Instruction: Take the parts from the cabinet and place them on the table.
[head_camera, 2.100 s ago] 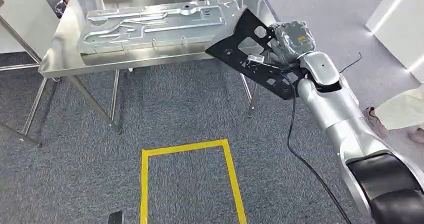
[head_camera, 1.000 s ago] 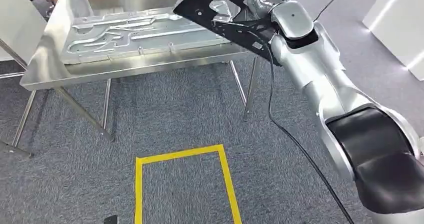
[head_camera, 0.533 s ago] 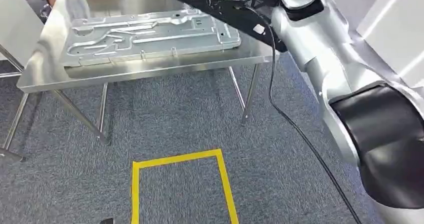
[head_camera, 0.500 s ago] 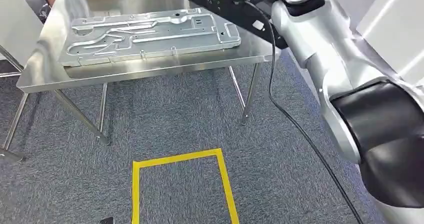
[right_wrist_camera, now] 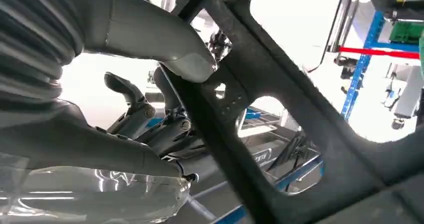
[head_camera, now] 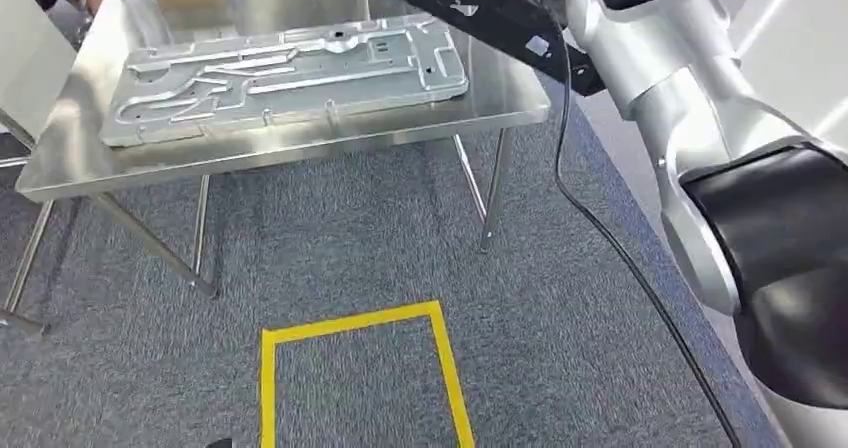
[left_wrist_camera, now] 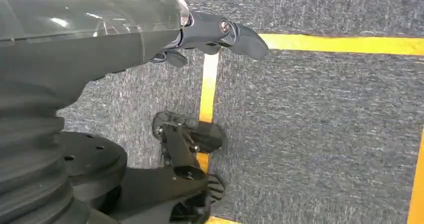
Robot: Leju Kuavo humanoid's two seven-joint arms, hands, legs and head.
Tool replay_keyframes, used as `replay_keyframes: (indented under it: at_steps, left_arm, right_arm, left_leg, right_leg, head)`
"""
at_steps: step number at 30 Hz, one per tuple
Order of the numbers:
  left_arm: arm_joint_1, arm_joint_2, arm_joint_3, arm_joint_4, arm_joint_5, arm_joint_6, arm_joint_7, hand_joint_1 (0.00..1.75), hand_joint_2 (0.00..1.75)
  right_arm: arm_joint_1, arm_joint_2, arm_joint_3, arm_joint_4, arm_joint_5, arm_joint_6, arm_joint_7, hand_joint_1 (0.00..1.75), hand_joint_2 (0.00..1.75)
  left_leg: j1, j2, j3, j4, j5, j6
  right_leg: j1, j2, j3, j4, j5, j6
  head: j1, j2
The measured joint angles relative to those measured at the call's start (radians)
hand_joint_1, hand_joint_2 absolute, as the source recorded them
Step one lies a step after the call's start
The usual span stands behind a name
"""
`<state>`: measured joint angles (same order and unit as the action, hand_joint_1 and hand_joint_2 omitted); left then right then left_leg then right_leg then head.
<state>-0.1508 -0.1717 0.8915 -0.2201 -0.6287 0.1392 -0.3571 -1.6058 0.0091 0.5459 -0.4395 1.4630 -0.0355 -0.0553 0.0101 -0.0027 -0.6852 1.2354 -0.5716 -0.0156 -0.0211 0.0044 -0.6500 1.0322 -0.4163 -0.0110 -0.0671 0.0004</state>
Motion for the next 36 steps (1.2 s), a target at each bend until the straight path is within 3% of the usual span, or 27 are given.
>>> replay_keyframes:
  at_steps: [1,2,3,4,6,7,8,11,12,13,14,16,17,18,19,21,22,23,26,28,29,31,32,33,34,35,36]
  left_arm:
    - [0.000,0.000,0.000,0.000,0.000,0.000,0.001,0.00,1.75]
    - [0.001,0.000,0.000,0.000,0.000,0.000,0.002,0.00,1.75]
    - [0.001,0.000,0.001,0.000,0.001,0.000,0.002,0.00,1.75]
    - [0.001,0.000,0.001,0.000,0.001,0.000,0.003,0.00,1.75]
    - [0.001,0.000,0.002,0.000,0.003,0.000,0.004,0.00,1.75]
    - [0.001,0.000,0.002,0.000,0.003,0.000,0.006,0.00,1.75]
    - [0.000,0.000,0.003,0.000,0.003,0.001,0.007,0.00,1.75]
    - [0.001,0.000,0.003,0.000,0.002,0.001,0.012,0.00,1.75]
    - [0.001,-0.001,0.004,0.000,0.002,0.000,0.013,0.00,1.75]
    - [0.001,-0.001,0.004,0.000,0.000,0.000,0.014,0.00,1.75]
    - [-0.001,-0.002,0.004,0.000,0.000,-0.002,0.016,0.00,1.75]
    - [-0.004,-0.003,0.004,0.000,-0.001,-0.006,0.017,0.00,1.75]
    - [-0.005,-0.003,0.004,0.000,-0.004,-0.008,0.018,0.00,1.75]
    - [-0.004,-0.003,0.004,0.000,-0.005,-0.008,0.018,0.00,1.75]
    - [-0.004,-0.004,0.004,0.000,-0.006,-0.009,0.018,0.00,1.75]
    - [-0.006,-0.007,0.003,0.000,-0.008,-0.011,0.014,0.00,1.75]
    - [-0.007,-0.008,0.002,0.000,-0.010,-0.013,0.012,0.00,1.75]
    - [-0.010,-0.008,0.002,0.000,-0.010,-0.014,0.011,0.00,1.75]
    - [-0.013,-0.010,0.000,0.000,-0.011,-0.016,0.009,0.00,1.75]
    - [-0.013,-0.009,0.000,0.000,-0.012,-0.016,0.007,0.00,1.75]
    - [-0.013,-0.009,0.000,0.000,-0.011,-0.016,0.005,0.00,1.75]
    - [-0.013,-0.009,0.000,0.000,-0.008,-0.016,0.003,0.00,1.75]
    - [-0.013,-0.009,0.000,0.000,-0.006,-0.015,0.004,0.00,1.75]
    - [-0.012,-0.009,0.000,0.000,-0.006,-0.013,0.004,0.00,1.75]
    - [-0.011,-0.009,0.000,0.000,-0.003,-0.013,0.004,0.00,1.75]
    - [-0.011,-0.009,0.000,0.000,-0.001,-0.011,0.004,0.00,1.75]
    - [-0.011,-0.009,0.001,0.000,0.000,-0.011,0.004,0.00,1.75]
  right_arm:
    - [0.002,0.001,0.000,0.003,0.000,0.001,-0.001,1.75,1.75]
    - [0.003,0.001,0.000,0.007,-0.001,0.002,-0.001,1.75,1.75]
    - [0.003,0.002,0.000,0.011,-0.001,0.002,-0.001,1.75,1.75]
    - [0.003,0.002,0.000,0.015,-0.001,0.002,-0.001,1.75,1.75]
    - [0.001,0.004,0.000,0.016,-0.004,0.003,-0.003,1.75,1.75]
    - [0.000,0.005,0.000,0.016,-0.008,0.003,-0.004,1.75,1.75]
    - [-0.005,0.005,-0.001,0.018,-0.012,0.004,-0.008,1.75,1.75]
    - [-0.004,0.005,-0.006,0.023,-0.024,0.017,-0.021,1.75,1.75]
    - [-0.004,0.004,-0.010,0.023,-0.031,0.021,-0.029,1.75,1.75]
    - [-0.006,-0.003,-0.013,0.023,-0.035,0.023,-0.036,1.75,1.75]
    - [-0.008,-0.003,-0.017,0.023,-0.039,0.026,-0.043,1.75,1.75]
    - [-0.005,-0.006,-0.022,0.026,-0.042,0.034,-0.053,1.75,1.75]
    - [0.000,-0.009,-0.023,0.027,-0.043,0.036,-0.055,1.75,1.75]
    - [0.005,-0.011,-0.023,0.029,-0.044,0.036,-0.055,1.75,1.75]
    - [0.008,-0.011,-0.023,0.030,-0.044,0.036,-0.057,1.75,1.75]
    - [0.006,-0.011,-0.023,0.030,-0.044,0.036,-0.060,1.75,1.75]
    - [0.005,-0.011,-0.023,0.030,-0.045,0.036,-0.061,1.75,1.75]
    - [0.003,-0.010,-0.023,0.030,-0.046,0.036,-0.062,1.75,1.75]
    - [0.009,-0.008,-0.023,0.030,-0.048,0.037,-0.063,1.75,1.75]
    - [0.008,-0.008,-0.023,0.029,-0.048,0.037,-0.063,1.75,1.75]
    - [0.007,-0.006,-0.023,0.029,-0.048,0.037,-0.063,1.75,1.75]
    - [0.009,-0.002,-0.023,0.029,-0.048,0.040,-0.064,1.75,1.75]
    - [0.011,0.002,-0.023,0.030,-0.048,0.044,-0.064,1.75,1.75]
    - [0.014,0.005,-0.023,0.030,-0.048,0.045,-0.064,1.75,1.75]
    - [0.017,0.008,-0.023,0.030,-0.048,0.048,-0.064,1.75,1.75]
    - [0.018,0.010,-0.023,0.030,-0.048,0.050,-0.064,1.75,1.75]
    - [0.017,0.014,-0.023,0.029,-0.048,0.052,-0.064,1.75,1.75]
  left_leg:
    - [0.000,0.000,-0.038,0.072,-0.022,-0.002]
    - [0.000,0.000,-0.067,0.117,-0.023,-0.002]
    - [0.000,0.000,-0.073,0.111,-0.001,-0.001]
    - [0.000,0.000,-0.057,0.062,0.038,0.002]
    - [0.000,0.000,0.025,-0.125,0.143,0.014]
    - [-0.003,-0.001,0.051,-0.182,0.148,0.021]
    - [-0.009,-0.001,0.063,-0.200,0.143,0.023]
    - [-0.013,-0.002,0.061,-0.202,0.142,0.033]
    - [-0.002,0.000,0.070,-0.218,0.151,0.043]
    - [-0.004,0.001,0.074,-0.224,0.154,0.048]
    - [-0.003,0.002,0.073,-0.225,0.154,0.054]
    - [-0.004,0.002,0.073,-0.224,0.153,0.056]
    - [-0.004,0.002,0.073,-0.223,0.153,0.057]
    - [-0.004,0.001,0.073,-0.221,0.151,0.057]
    - [-0.004,0.000,0.074,-0.219,0.149,0.056]
    - [-0.004,-0.001,0.074,-0.211,0.142,0.050]
    - [-0.005,-0.001,0.073,-0.206,0.137,0.046]
    - [-0.013,-0.002,0.067,-0.199,0.133,0.040]
    - [-0.009,-0.002,0.071,-0.208,0.135,0.028]
    - [-0.008,-0.001,0.067,-0.189,0.117,0.015]
    - [-0.008,-0.001,0.048,-0.145,0.088,0.010]
    - [-0.003,0.000,-0.029,0.018,0.016,0.002]
    - [-0.003,0.000,-0.071,0.095,-0.007,0.000]
    - [-0.002,0.000,-0.089,0.120,-0.001,-0.001]
    - [-0.002,0.000,-0.083,0.093,0.029,0.000]
    - [-0.002,0.000,-0.056,0.027,0.074,0.003]
    - [-0.002,0.000,-0.009,-0.078,0.133,0.009]
  right_leg:
    - [0.001,0.001,0.001,0.000,-0.001,-0.002]
    - [0.003,0.002,0.003,0.000,-0.002,-0.003]
    - [0.004,0.003,0.005,0.001,-0.003,-0.003]
    - [0.005,0.004,0.007,0.001,-0.005,-0.002]
    - [0.006,0.006,0.018,0.001,-0.011,0.002]
    - [0.007,0.007,0.020,0.000,-0.013,0.005]
    - [0.011,0.009,0.017,0.002,-0.013,0.010]
    - [0.007,0.008,0.020,-0.007,-0.009,0.027]
    - [0.012,0.008,0.018,-0.005,-0.014,0.035]
    - [0.009,0.005,0.011,0.015,-0.031,0.036]
    - [0.009,0.005,-0.013,0.069,-0.065,0.037]
    - [0.008,0.003,-0.088,0.230,-0.136,0.041]
    - [0.007,0.003,-0.123,0.298,-0.155,0.044]
    - [0.007,0.002,-0.133,0.308,-0.144,0.045]
    - [0.006,0.001,-0.117,0.268,-0.110,0.044]
    - [0.005,-0.001,-0.035,0.095,-0.020,0.041]
    - [0.005,-0.004,0.001,0.014,0.003,0.039]
    - [0.012,-0.004,0.009,0.001,-0.007,0.033]
    - [0.015,0.000,0.006,0.001,-0.007,0.018]
    - [0.006,0.000,0.016,-0.011,-0.004,0.005]
    - [0.005,-0.002,0.018,-0.011,-0.005,-0.001]
    - [0.006,0.000,0.020,-0.010,-0.008,-0.005]
    - [0.007,0.001,0.021,-0.010,-0.010,-0.006]
    - [0.007,0.002,0.023,-0.009,-0.013,-0.005]
    - [0.007,0.004,0.027,-0.009,-0.016,-0.005]
    - [0.008,0.005,0.033,-0.009,-0.020,-0.003]
    - [0.008,0.006,0.041,-0.009,-0.025,-0.001]
  head:
    - [0.000,0.000]
    - [0.000,0.000]
    - [0.000,0.000]
    - [0.000,0.000]
    - [0.000,0.000]
    - [0.000,0.000]
    - [0.000,0.000]
    - [0.000,0.000]
    - [0.000,0.000]
    - [0.000,0.000]
    - [0.000,0.000]
    - [0.000,0.000]
    - [0.000,0.000]
    - [0.000,0.000]
    - [0.000,0.000]
    - [0.000,0.000]
    - [0.000,0.000]
    - [0.000,0.000]
    - [0.000,0.000]
    - [0.000,0.000]
    - [0.000,0.000]
    - [0.000,0.000]
    - [0.000,0.000]
    - [0.000,0.000]
    - [0.000,0.000]
    - [0.000,0.000]
    - [0.000,0.000]
